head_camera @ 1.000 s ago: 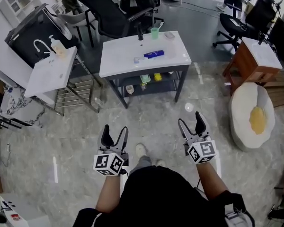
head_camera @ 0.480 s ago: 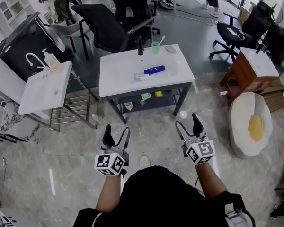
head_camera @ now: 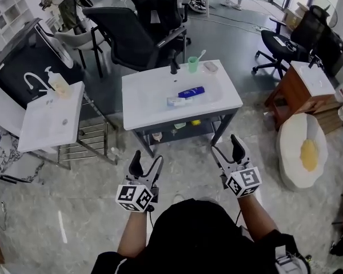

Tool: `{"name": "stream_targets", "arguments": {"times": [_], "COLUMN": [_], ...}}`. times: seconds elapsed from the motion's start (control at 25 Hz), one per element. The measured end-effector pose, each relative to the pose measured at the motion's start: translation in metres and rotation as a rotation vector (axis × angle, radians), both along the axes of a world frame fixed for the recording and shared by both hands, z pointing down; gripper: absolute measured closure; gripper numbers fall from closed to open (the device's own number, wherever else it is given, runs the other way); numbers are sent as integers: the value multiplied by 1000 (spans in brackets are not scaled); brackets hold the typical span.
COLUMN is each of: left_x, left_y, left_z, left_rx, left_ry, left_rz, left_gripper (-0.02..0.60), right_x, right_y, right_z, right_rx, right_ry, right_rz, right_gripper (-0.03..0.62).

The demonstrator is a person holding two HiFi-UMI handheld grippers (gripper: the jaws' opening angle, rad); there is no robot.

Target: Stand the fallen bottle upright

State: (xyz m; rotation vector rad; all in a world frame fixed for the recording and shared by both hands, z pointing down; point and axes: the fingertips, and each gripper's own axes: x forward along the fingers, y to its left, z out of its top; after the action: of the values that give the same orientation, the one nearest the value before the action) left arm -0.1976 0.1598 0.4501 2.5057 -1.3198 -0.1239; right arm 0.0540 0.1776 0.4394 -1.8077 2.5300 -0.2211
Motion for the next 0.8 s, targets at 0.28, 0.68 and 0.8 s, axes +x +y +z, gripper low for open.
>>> {"name": "stream_targets", "arguments": {"times": [0.28, 0.68, 0.8], "left_x": [-7, 17, 34], "left_y": [-23, -88, -113], "left_z": [12, 9, 4], "left_rx": [-26, -11, -1], "left_ry": [8, -12, -34], "left_rz": [-21, -56, -58], "left_gripper": [204, 204, 204], "right_x": [5, 22, 32], "right_y": [-22, -120, -159], "right_z": [12, 23, 20], "right_rx": [-38, -49, -37], "right_ry": [1, -14, -25], "right_rz": [2, -93, -130], "right_gripper": [246, 246, 246]}}
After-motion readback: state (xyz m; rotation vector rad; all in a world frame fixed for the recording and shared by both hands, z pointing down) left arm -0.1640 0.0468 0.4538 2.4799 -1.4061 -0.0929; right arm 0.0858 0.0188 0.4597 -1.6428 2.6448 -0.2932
